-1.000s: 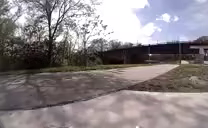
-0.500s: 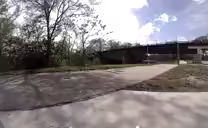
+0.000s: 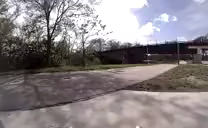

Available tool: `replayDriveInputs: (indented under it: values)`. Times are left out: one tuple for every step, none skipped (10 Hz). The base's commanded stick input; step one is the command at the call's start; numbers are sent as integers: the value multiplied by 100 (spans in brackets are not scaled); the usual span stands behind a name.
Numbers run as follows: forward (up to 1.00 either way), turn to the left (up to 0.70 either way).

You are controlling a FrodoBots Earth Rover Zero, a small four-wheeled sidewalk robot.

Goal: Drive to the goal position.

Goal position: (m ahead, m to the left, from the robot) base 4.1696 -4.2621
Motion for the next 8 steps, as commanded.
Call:
replayDriveInputs:
  values:
    - [100, 0]
    - [100, 0]
    - [100, 0]
    - [100, 0]
    - [100, 0]
    - [100, 0]
    - [100, 0]
    - [100, 0]
